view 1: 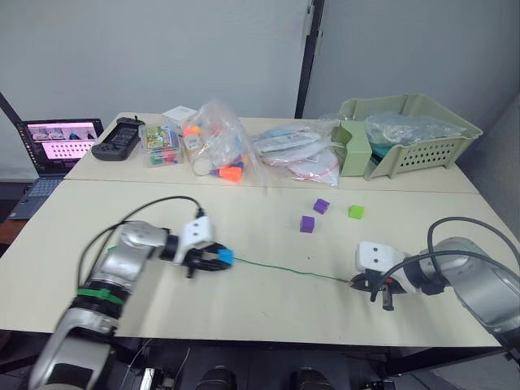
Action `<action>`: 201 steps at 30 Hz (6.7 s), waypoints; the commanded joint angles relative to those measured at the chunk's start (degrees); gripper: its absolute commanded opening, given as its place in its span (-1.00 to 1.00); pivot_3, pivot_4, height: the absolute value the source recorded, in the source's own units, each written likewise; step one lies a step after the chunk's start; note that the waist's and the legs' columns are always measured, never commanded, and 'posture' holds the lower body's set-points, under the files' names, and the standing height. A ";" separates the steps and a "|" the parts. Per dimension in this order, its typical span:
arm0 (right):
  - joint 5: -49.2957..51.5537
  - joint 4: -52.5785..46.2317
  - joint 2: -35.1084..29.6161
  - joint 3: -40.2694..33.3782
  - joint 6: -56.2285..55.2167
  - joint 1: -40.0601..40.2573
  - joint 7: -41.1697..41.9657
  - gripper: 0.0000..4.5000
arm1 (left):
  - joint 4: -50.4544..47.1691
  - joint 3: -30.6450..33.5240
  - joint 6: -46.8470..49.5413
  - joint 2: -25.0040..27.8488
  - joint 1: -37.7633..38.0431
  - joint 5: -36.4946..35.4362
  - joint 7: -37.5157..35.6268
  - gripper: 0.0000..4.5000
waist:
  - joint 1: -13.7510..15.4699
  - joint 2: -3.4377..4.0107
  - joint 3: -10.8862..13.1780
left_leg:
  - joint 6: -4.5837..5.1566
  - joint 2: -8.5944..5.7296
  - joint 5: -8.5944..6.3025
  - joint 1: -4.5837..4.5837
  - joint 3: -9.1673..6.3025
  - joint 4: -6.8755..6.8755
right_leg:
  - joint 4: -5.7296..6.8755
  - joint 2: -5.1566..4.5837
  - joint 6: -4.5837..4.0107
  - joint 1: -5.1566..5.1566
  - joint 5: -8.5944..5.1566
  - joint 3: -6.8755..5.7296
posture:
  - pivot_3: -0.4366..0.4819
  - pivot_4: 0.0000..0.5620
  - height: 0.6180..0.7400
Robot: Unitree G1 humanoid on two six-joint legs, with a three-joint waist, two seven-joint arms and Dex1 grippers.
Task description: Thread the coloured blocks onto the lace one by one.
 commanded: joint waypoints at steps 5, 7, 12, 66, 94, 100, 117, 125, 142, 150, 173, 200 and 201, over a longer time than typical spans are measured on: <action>0.06 1.85 0.84 -1.09 -2.85 -2.26 0.83 -1.00 | 22.65 4.70 -14.76 6.63 -3.94 2.17 -3.26 -0.39 | 0.09 -0.01 0.00 | 0.00 -0.01 0.00 -0.02 0.34 0.00 | -0.02 -0.05 0.00 -0.01 0.00 -0.04 | -0.05 -0.47 0.91; -0.08 2.36 1.07 -0.92 -3.28 -2.71 1.08 -1.00 | 28.35 5.29 -17.20 8.19 -4.97 2.87 -2.74 -0.39 | -0.10 0.00 0.00 | 0.00 0.02 0.00 0.00 0.37 -0.01 | -0.01 -0.02 -0.01 -0.02 0.00 -0.04 | -0.05 -0.47 0.91; -0.41 3.24 1.45 -0.75 -3.98 -3.49 1.62 -1.00 | 36.83 5.45 -21.47 10.94 -5.94 5.00 -0.73 -0.39 | -0.71 0.00 0.00 | 0.00 0.08 0.00 0.08 0.47 -0.13 | 0.06 0.00 -0.05 -0.09 0.03 -0.04 | -0.05 -0.47 0.91; 1.13 -4.19 6.23 1.86 4.99 -7.31 3.05 -1.00 | -13.04 -13.44 9.30 -31.84 -4.45 -1.84 11.45 0.99 | -0.18 -0.11 0.02 | 0.00 -0.09 -0.01 0.01 0.30 0.07 | 0.35 -0.05 -0.04 -0.08 0.09 0.01 | -0.05 -0.47 0.91; 1.44 -4.85 6.06 1.49 6.08 -6.81 2.39 -1.00 | -10.34 -14.69 7.66 -33.71 -4.93 0.34 10.06 -0.77 | -0.11 -0.11 0.02 | 0.00 -0.09 0.00 0.00 0.16 0.08 | 0.27 -0.05 -0.04 -0.05 0.09 0.01 | -0.05 -0.47 0.91; 1.73 -5.19 6.17 1.25 6.89 -6.60 2.14 -1.00 | -9.61 -14.59 7.24 -34.33 -5.14 0.35 10.00 -0.98 | -0.12 -0.11 0.02 | 0.00 -0.08 0.00 -0.01 0.14 0.08 | 0.25 -0.05 -0.04 -0.05 0.09 0.01 | -0.05 -0.47 0.91; 18.53 -15.32 8.89 -27.08 22.19 9.47 -6.41 0.81 | -5.01 -12.38 4.32 -31.64 -6.66 -0.07 8.87 -1.00 | 1.07 -0.12 0.02 | 0.00 -0.07 -0.01 -0.05 -0.15 0.07 | 0.01 -0.04 -0.03 0.04 0.09 0.00 | -0.05 -0.47 0.91; 23.24 -18.35 26.22 -44.72 20.72 19.90 -22.80 0.99 | -5.10 -10.76 4.55 -29.80 -5.92 -0.91 7.20 -1.00 | 1.16 -0.08 0.01 | 0.00 -0.07 0.00 -0.02 -0.17 0.07 | -0.01 -0.02 -0.02 0.11 0.09 0.01 | -0.05 -0.47 0.91; 15.30 -6.54 39.78 -37.39 3.00 16.73 -43.89 0.99 | -10.68 -8.82 7.89 -27.97 -2.95 -2.26 7.71 -1.00 | -0.23 -0.01 -0.03 | -0.01 -0.05 0.01 0.02 -0.05 0.05 | 0.00 0.00 -0.02 0.09 0.09 0.02 | -0.05 -0.47 0.91; 10.03 14.21 39.37 -31.61 -0.55 0.12 -49.38 0.99 | -16.13 -8.36 11.09 -27.24 -0.54 -3.18 10.19 -1.00 | -0.30 0.01 -0.03 | -0.02 -0.05 0.01 0.04 -0.04 -0.03 | 0.03 0.00 -0.03 0.06 0.09 0.04 | -0.05 -0.47 0.91; 3.84 62.74 40.30 -27.86 -20.38 -25.47 -54.57 0.02 | -20.16 -8.27 13.45 -26.49 1.58 -3.44 13.77 -1.00 | -1.21 0.02 -0.04 | -0.03 -0.08 0.02 0.08 -0.11 -0.22 | 0.07 -0.05 -0.07 0.02 0.19 0.05 | -0.05 -0.47 0.91; 14.49 -22.29 50.43 -24.35 20.92 21.70 -64.23 -0.49 | -14.27 -10.44 10.56 -29.34 0.41 -3.05 9.93 -1.00 | -0.44 0.11 -0.08 | -0.03 -0.06 0.02 0.02 -0.27 -0.21 | -0.03 -0.01 -0.04 0.02 0.19 0.04 | -0.05 -0.47 0.91; 14.30 -23.66 51.20 -23.87 21.63 23.12 -64.93 -0.49 | -13.71 -10.45 10.26 -29.43 0.17 -2.98 9.66 -1.00 | -0.43 0.11 -0.08 | -0.03 -0.06 0.02 0.02 -0.27 -0.20 | -0.03 0.00 -0.04 0.03 0.19 0.04 | -0.05 -0.47 0.91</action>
